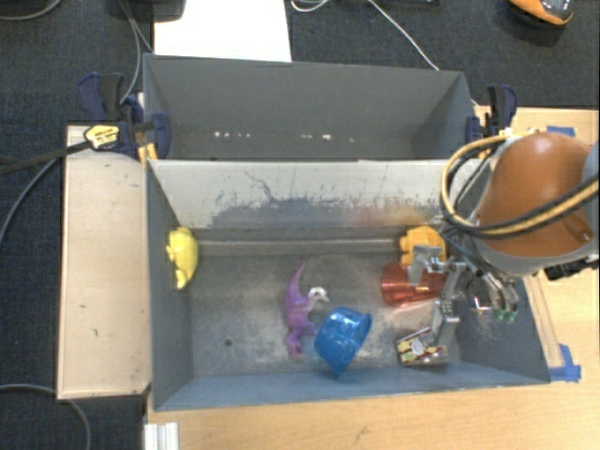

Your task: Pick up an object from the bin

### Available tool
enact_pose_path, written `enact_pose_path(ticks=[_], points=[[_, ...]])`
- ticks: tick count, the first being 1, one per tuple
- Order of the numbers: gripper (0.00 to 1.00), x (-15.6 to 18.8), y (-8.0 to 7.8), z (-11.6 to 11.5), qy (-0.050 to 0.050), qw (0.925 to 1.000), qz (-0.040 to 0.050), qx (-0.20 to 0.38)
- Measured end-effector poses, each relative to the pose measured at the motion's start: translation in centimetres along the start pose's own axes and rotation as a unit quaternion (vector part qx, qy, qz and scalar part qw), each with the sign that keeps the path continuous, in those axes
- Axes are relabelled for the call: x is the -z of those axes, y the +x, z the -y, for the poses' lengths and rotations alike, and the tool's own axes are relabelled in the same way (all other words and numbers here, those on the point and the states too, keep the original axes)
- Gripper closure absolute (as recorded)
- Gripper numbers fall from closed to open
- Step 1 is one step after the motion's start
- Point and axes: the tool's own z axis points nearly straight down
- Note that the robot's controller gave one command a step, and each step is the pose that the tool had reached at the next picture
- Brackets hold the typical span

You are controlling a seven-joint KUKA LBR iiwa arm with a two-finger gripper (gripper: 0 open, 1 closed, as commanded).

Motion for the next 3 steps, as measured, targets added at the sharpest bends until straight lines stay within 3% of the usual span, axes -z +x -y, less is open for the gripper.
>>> enact_pose_path(ticks=[1,2,3], points=[[0.0,0.4,-0.2,0.0,0.0,1.0,0.0043,0.001],[0.0,-5.6,-4.1,2.2,0.001,0.9999,0.0065,0.013],[0.0,-6.5,-6.8,3.5,0.001,0.9973,0.0036,0.073]])
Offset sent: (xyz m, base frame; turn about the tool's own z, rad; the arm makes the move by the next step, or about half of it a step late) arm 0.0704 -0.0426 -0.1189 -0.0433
